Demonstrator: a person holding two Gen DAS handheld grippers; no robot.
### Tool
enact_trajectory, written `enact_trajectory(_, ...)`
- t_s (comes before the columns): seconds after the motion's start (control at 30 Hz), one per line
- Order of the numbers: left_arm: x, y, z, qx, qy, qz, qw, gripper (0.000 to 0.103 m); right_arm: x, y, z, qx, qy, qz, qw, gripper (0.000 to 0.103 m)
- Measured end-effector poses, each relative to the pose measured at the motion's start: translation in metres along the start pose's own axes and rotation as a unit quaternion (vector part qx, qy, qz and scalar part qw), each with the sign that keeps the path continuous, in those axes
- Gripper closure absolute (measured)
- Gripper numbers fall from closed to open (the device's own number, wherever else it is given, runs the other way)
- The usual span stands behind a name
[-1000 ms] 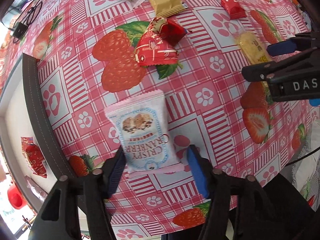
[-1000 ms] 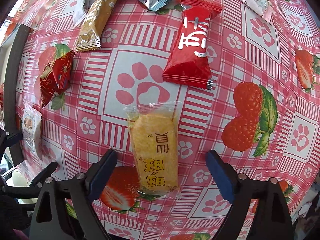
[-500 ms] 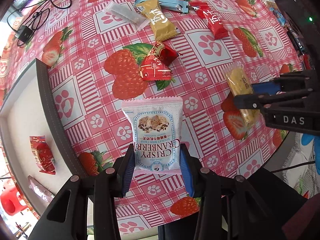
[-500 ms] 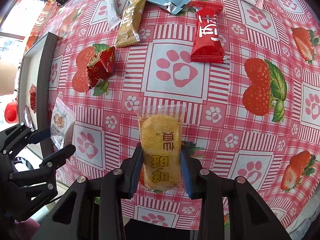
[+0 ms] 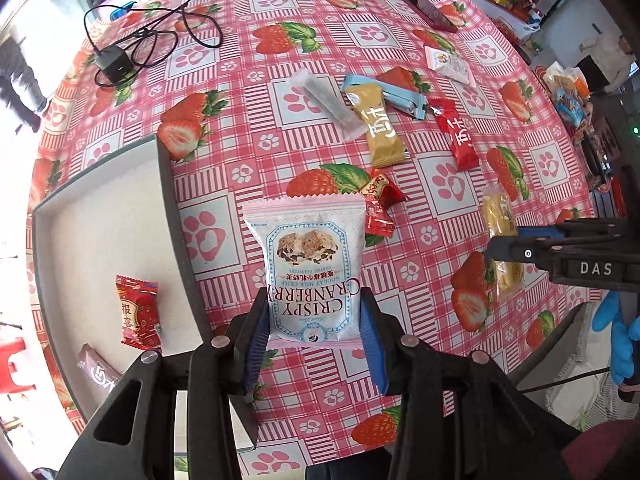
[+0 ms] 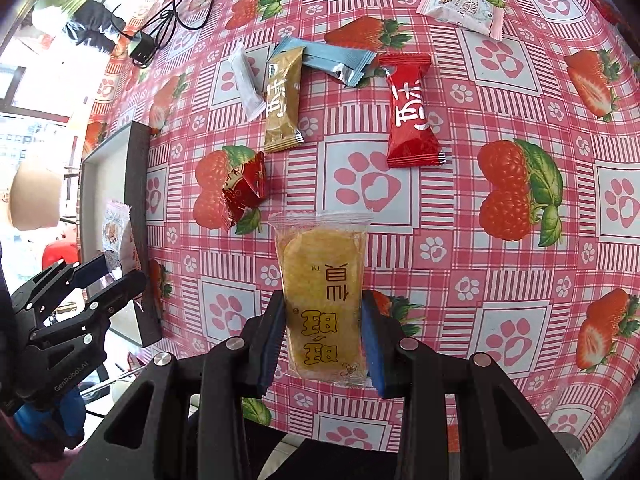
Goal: Organize snacks
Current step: 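Lift both held packets and carry them over the white tray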
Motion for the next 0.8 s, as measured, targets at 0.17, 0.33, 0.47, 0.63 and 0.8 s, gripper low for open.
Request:
enact_trajectory(0.17,-0.013,-0.023,-0.005,0.005,0.01,-0.038,0.9992,0.057,-0.003,-0.012,0.005,0.002,-0.004,-0.008,1.0,0.066)
enact_trajectory(0.33,-0.024,-0.048,-0.011,0.013,0.015,-0.068,0.9975,0.057,-0.003,-0.042,0.011,0.003,-0.012,-0.04,0.999,0.066)
enact_trajectory(0.47,-0.034,-0.07,-0.016,0.023,0.019,-0.095,0.995,0.057,-0.002,-0.076,0.018,0.008,-0.02,-0.072,0.997,0.066)
enact_trajectory(0.63,-0.049,-0.104,-0.021,0.036,0.021,-0.135,0.99,0.057,-0.006,-0.127,0.029,0.013,-0.032,-0.126,0.992,0.066)
enact_trajectory(0.8,-0.063,-0.138,-0.023,0.05,0.02,-0.17,0.9839,0.057,-0.01,-0.18,0.039,0.015,-0.04,-0.177,0.983,0.066)
Point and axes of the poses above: each gripper's, at about its wrist camera, not at the fingertips, and z roughly the way its jaws point, y to its right, x to its top, the point moved 5 cm from there along z, roughly the way its jaws point, and after that the axes turned 7 degrees about z, right-handed, at the moved point
